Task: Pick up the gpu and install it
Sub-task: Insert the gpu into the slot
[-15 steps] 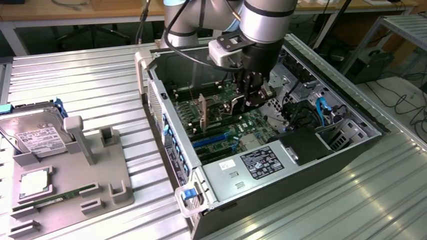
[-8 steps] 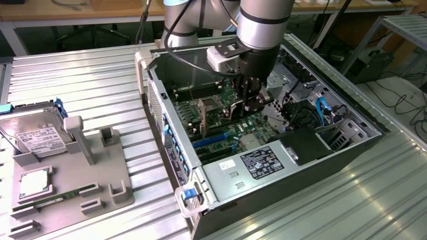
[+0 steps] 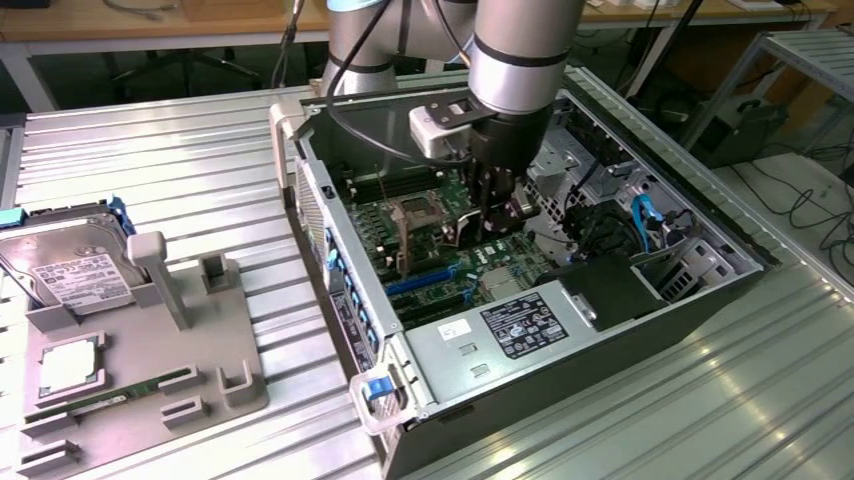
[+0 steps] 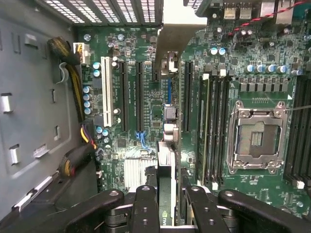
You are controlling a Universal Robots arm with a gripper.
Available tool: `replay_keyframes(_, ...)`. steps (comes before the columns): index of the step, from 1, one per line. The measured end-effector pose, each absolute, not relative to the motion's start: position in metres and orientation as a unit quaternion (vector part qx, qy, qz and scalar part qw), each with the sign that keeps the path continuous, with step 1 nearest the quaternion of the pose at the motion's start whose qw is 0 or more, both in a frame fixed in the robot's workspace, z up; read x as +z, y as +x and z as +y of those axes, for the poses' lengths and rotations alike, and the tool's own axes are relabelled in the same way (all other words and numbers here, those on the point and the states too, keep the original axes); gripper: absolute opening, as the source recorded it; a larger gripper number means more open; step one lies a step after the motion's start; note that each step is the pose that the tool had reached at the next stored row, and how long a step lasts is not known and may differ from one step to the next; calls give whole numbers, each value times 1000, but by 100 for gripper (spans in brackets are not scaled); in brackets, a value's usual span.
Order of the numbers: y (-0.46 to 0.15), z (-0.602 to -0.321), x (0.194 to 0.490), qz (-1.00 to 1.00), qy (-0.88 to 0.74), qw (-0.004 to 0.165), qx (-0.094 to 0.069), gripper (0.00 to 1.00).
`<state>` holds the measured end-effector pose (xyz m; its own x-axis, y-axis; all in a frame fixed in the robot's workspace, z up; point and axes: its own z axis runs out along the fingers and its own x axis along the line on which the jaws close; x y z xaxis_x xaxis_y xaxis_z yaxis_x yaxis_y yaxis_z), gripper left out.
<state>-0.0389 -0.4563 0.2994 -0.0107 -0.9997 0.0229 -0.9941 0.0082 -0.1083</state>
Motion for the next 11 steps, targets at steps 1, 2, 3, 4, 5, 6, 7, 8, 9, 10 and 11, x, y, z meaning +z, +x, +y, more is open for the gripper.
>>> replay_keyframes(1, -39, -456, 298, 714, -698, 30, -47, 27)
replay_keyframes(2, -39, -456, 298, 718, -694, 28, -46, 27)
replay_keyframes(3, -39, -456, 297, 719, -693, 27, -45, 27)
replay_keyframes(4, -39, -456, 297, 720, -692, 26, -44, 27)
replay_keyframes(5, -39, -456, 297, 721, -691, 24, -42, 27)
replay_keyframes(6, -39, -456, 297, 721, -692, 22, -40, 27)
replay_keyframes(7, -39, -456, 297, 721, -692, 19, -37, 27)
replay_keyframes(8, -39, -456, 296, 721, -692, 16, -34, 27)
replay_keyframes(9, -39, -456, 295, 721, -692, 14, -32, 27)
replay_keyframes(10, -39, -456, 295, 721, -692, 12, -30, 27)
replay_keyframes(11, -39, -456, 294, 721, -692, 10, -28, 27)
